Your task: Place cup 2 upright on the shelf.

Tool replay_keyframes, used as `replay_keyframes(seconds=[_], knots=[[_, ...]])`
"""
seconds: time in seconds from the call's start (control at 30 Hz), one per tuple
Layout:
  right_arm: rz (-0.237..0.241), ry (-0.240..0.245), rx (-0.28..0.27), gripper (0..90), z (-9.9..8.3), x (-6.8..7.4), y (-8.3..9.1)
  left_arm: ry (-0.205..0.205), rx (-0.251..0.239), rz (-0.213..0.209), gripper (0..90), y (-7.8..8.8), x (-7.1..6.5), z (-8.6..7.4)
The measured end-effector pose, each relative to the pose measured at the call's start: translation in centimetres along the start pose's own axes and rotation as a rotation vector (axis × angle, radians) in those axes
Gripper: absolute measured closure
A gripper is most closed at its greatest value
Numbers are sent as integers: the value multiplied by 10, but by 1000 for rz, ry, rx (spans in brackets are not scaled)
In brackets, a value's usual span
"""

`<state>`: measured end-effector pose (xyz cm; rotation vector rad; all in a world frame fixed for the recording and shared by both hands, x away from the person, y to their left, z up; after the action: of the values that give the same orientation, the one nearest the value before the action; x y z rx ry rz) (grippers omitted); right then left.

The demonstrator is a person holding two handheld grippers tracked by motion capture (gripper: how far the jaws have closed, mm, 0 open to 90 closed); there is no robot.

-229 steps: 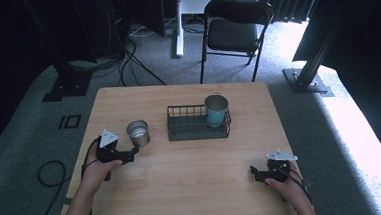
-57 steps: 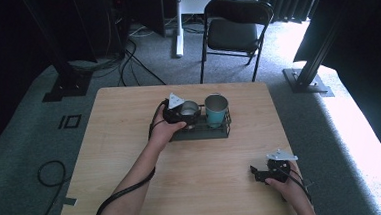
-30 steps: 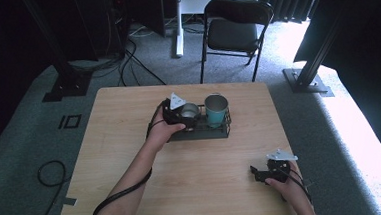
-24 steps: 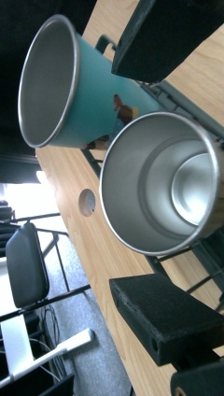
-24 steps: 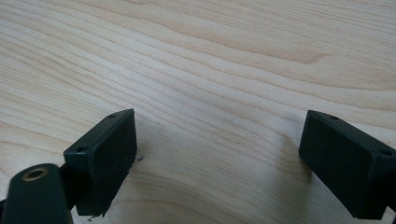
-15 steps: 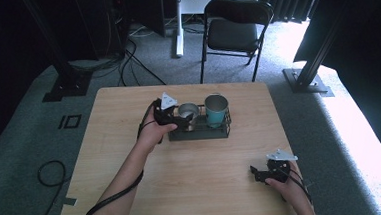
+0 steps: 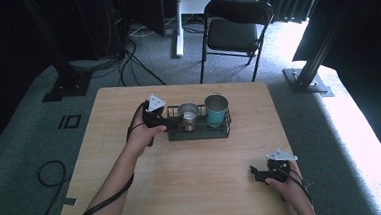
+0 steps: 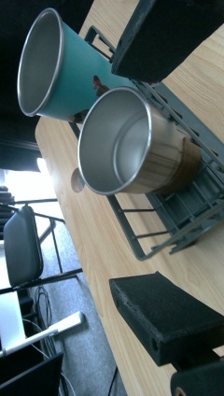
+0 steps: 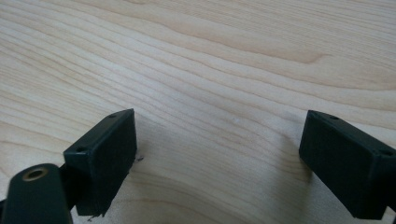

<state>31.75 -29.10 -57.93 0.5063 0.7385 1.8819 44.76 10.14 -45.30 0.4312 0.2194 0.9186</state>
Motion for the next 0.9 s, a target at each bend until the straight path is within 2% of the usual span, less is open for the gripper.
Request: replay_keyframes(seconds=[0.17,0.43,0.9], knots=[[0,0,0,109,0,0,0,11,-1,6,24,6,4,-4],[0,0,0,109,0,0,0,29,-3,29,24,26,16,-14],[0,-1,1,110,0,0,0,63,-1,65,24,55,34,-37]])
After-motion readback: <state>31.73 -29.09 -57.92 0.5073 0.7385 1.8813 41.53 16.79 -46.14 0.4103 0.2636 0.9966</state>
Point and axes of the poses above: each handheld gripper's, and its own axes: y roughly backward along the jaws, z roughly out of its top, x roughly to its left, the point moved 3 cm from there along -y, roughly forward along the jaws, and after that the axes turned 1 degree about z, right-handed, at the moved point
